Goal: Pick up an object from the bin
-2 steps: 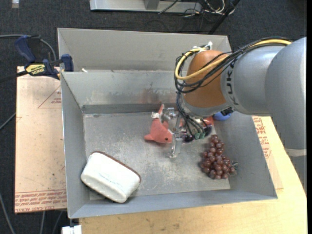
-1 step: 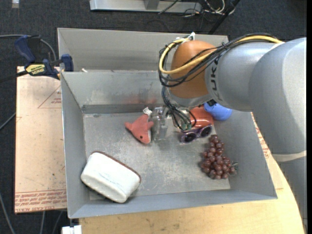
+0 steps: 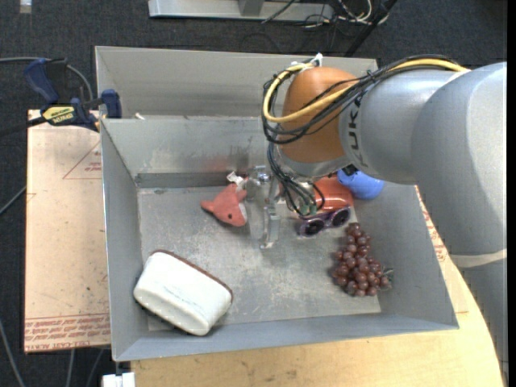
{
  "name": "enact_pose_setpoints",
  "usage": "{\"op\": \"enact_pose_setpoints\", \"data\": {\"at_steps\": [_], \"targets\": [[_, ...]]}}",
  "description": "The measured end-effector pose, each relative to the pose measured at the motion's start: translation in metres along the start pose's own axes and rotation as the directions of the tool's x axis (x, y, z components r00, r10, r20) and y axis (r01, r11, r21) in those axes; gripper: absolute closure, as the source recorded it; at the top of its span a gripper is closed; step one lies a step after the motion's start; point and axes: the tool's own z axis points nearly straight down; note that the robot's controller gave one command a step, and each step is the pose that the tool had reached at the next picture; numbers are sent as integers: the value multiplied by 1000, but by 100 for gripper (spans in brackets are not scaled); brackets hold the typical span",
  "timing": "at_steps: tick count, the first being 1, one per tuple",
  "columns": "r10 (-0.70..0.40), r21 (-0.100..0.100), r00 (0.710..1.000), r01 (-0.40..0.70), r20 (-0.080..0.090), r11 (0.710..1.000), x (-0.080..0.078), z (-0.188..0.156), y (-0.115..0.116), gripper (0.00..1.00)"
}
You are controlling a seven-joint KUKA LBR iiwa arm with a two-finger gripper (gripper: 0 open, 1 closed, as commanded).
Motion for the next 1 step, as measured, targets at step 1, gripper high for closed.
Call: {"op": "enact_pose_setpoints", "data": {"at_steps": [1], "targets": [[0,0,1000,0,0,1000,0,0,0,0]]}}
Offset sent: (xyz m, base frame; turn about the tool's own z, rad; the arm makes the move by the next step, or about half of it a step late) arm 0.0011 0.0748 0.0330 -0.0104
